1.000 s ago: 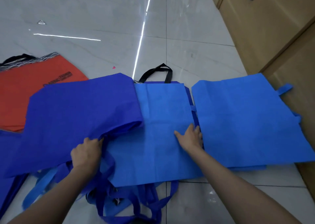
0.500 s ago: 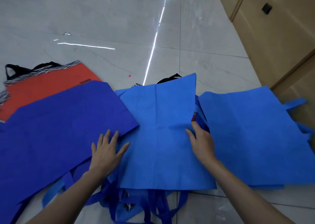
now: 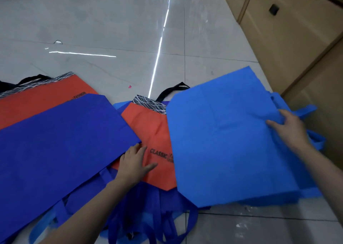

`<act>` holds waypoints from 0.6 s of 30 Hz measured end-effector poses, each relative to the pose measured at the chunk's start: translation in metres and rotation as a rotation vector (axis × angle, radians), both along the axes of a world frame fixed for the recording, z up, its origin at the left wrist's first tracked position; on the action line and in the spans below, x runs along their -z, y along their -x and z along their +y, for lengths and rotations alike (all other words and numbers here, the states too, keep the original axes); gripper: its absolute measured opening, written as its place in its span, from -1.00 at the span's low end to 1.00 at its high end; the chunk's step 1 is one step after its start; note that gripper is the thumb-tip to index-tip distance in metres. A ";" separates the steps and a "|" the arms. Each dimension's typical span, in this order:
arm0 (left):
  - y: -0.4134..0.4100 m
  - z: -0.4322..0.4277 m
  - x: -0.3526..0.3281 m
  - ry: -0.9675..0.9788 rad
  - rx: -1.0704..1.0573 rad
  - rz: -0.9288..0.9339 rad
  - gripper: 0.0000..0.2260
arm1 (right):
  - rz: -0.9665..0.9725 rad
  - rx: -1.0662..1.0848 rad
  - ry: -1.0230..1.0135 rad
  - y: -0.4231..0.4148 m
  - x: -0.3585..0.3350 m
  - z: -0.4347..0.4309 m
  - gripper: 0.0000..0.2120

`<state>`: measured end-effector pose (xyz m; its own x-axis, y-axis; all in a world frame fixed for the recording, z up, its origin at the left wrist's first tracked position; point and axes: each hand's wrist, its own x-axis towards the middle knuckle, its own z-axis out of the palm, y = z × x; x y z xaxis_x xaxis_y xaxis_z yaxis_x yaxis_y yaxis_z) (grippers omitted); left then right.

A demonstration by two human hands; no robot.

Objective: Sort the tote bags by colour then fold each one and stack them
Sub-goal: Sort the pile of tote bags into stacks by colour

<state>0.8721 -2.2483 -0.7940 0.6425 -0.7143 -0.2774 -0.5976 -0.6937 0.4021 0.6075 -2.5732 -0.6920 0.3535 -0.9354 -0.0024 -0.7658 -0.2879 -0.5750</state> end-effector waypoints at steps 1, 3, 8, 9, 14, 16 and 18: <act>0.004 -0.001 0.001 -0.011 0.009 -0.013 -0.33 | 0.198 0.082 0.081 0.010 0.009 -0.004 -0.59; 0.010 -0.004 0.005 -0.020 0.027 -0.015 -0.34 | 0.415 0.221 0.178 0.019 0.029 0.009 -0.38; 0.027 -0.007 0.021 -0.164 0.303 -0.065 -0.31 | 0.444 -0.332 0.157 -0.030 0.098 0.134 -0.50; 0.029 -0.005 0.024 -0.206 0.327 -0.057 -0.29 | 0.495 -0.436 0.121 -0.044 0.107 0.160 -0.43; 0.039 0.006 0.024 -0.324 0.385 -0.050 0.22 | 0.650 -0.582 -0.073 -0.060 0.133 0.196 -0.15; 0.040 0.007 0.023 -0.351 0.404 -0.048 0.22 | 0.682 -0.526 -0.054 -0.054 0.134 0.177 -0.21; 0.042 0.008 0.023 -0.349 0.407 -0.076 -0.02 | 0.717 -0.434 -0.118 -0.046 0.132 0.154 -0.39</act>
<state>0.8305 -2.2407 -0.8172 0.3604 -0.7837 -0.5059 -0.8644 -0.4844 0.1346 0.6539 -2.4193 -0.8239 0.5570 -0.6966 -0.4522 -0.7921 -0.6093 -0.0370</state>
